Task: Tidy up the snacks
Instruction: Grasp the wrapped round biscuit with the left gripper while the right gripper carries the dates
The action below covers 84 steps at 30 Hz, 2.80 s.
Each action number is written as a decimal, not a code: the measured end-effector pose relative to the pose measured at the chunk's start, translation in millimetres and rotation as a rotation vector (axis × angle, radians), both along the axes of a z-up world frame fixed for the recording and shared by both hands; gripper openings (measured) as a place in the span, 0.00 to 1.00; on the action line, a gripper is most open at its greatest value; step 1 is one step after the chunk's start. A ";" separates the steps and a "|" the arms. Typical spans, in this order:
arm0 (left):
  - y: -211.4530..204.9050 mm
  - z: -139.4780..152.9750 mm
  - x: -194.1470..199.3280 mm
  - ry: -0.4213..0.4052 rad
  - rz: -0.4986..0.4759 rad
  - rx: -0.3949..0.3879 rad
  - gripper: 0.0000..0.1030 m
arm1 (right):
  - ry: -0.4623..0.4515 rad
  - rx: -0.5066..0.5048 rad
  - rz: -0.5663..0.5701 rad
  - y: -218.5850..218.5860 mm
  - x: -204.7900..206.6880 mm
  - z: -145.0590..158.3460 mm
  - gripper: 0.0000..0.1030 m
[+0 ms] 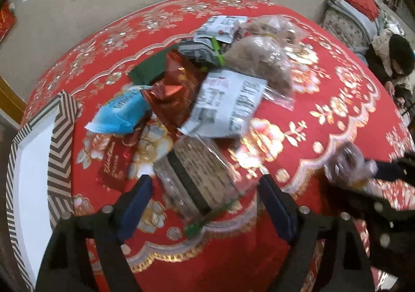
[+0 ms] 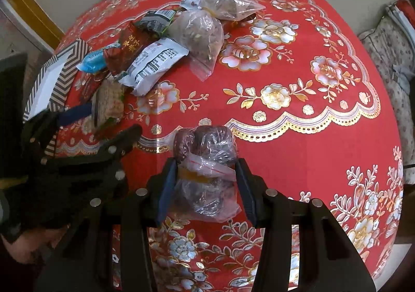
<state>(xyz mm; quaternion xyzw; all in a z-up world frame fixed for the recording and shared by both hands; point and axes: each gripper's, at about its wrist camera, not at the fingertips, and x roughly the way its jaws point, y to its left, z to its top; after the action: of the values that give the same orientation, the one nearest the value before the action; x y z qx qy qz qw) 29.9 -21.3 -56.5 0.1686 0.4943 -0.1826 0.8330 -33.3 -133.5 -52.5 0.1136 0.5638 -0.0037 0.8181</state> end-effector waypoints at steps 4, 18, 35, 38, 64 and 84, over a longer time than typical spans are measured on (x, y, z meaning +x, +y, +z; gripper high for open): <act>10.9 -1.6 13.4 0.070 0.074 -0.084 0.77 | 0.003 0.007 0.001 -1.8 -5.0 0.2 0.44; 59.9 37.7 -2.9 0.099 0.135 -0.365 0.49 | -0.078 -0.014 0.056 2.9 -7.4 20.2 0.34; 61.6 33.5 -19.5 0.108 0.118 -0.270 0.49 | -0.055 0.087 0.083 4.6 14.6 -1.5 0.43; 62.3 32.7 -20.3 0.113 0.121 -0.266 0.49 | -0.051 0.048 0.111 13.5 19.7 -3.8 0.44; 98.1 76.1 -14.2 -0.024 0.159 -0.264 0.49 | -0.307 0.258 0.139 23.6 2.3 72.7 0.40; 246.8 53.1 7.5 0.002 0.500 -0.117 0.50 | -0.243 0.204 0.452 187.1 73.7 82.3 0.40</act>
<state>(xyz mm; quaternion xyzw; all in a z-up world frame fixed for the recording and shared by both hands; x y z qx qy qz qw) 37.5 225.5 -3.3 -0.0074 0.5102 0.0005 0.8600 40.4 53.5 29.8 0.0662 0.4700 0.2496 0.8441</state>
